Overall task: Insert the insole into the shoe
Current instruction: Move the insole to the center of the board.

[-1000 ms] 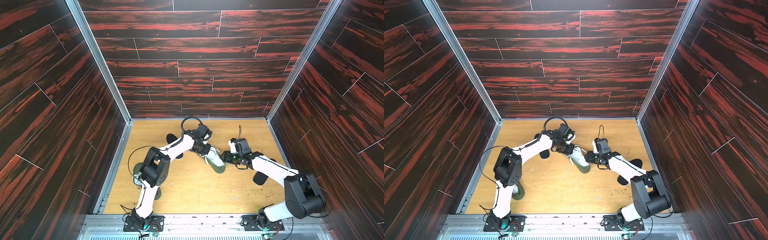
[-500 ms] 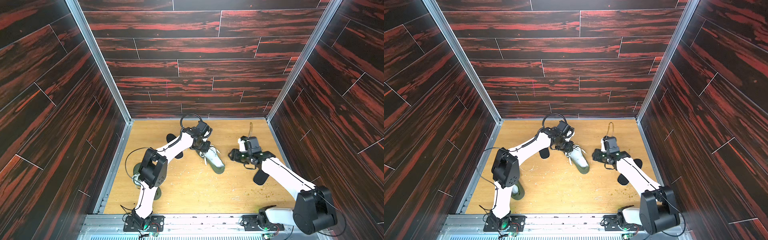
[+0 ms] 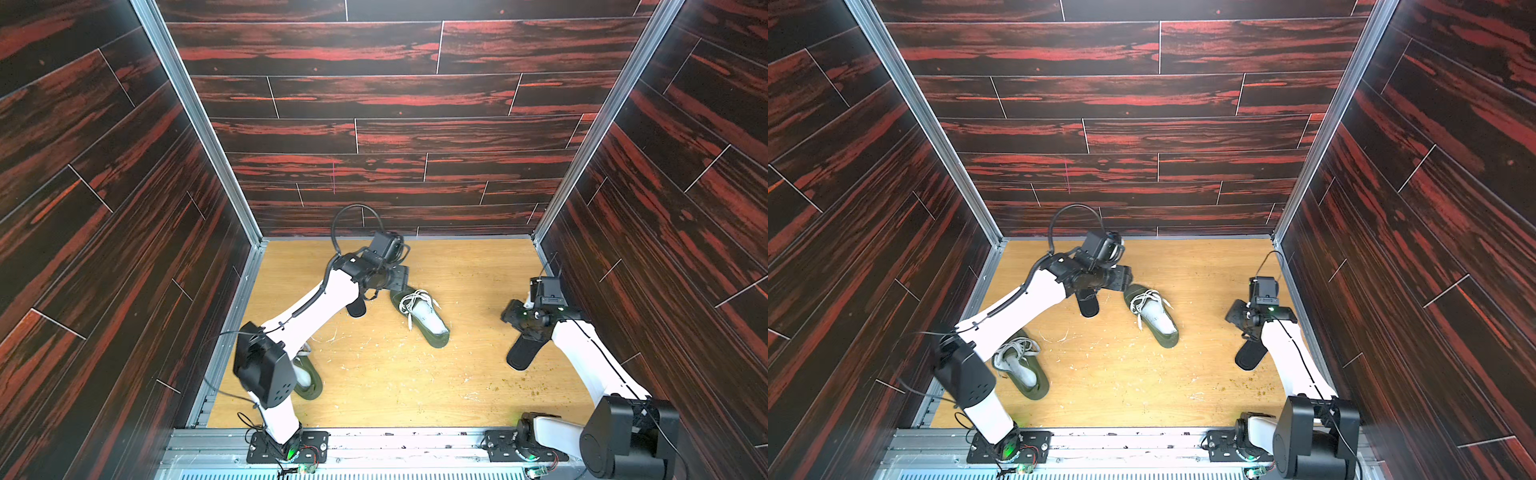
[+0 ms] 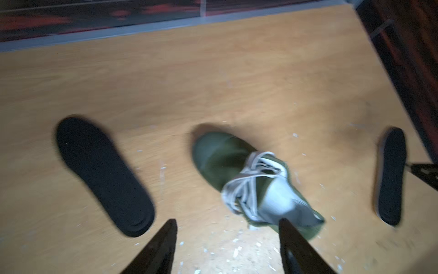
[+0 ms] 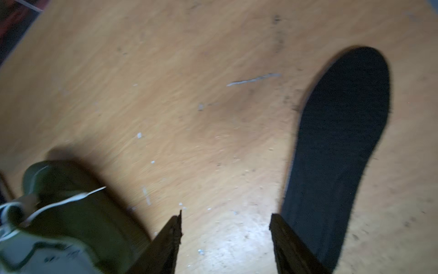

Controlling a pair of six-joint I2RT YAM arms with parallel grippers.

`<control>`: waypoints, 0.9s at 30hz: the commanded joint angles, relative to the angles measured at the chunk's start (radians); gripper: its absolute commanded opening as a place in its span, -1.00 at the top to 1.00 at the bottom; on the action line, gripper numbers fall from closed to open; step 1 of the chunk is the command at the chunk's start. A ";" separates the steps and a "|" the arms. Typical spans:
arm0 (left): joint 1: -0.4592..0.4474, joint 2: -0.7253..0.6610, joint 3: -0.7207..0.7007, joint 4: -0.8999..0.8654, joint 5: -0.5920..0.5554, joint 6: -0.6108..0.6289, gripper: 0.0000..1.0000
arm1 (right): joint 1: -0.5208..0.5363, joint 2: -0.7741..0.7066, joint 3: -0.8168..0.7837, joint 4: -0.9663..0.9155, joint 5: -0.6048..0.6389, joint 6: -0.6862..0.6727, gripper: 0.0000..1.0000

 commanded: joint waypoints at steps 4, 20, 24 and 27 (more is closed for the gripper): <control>0.047 -0.009 -0.075 -0.002 -0.254 -0.108 -0.40 | -0.089 -0.003 -0.049 -0.055 0.032 0.013 -0.19; 0.050 0.086 -0.011 0.037 -0.225 -0.087 -0.41 | -0.115 0.260 -0.064 0.104 0.101 -0.037 0.14; 0.051 0.106 0.017 0.032 -0.225 -0.070 -0.41 | -0.115 0.352 -0.030 0.140 0.100 -0.072 0.31; 0.054 0.111 0.025 0.034 -0.223 -0.062 -0.40 | -0.111 0.392 -0.012 0.155 0.075 -0.101 0.53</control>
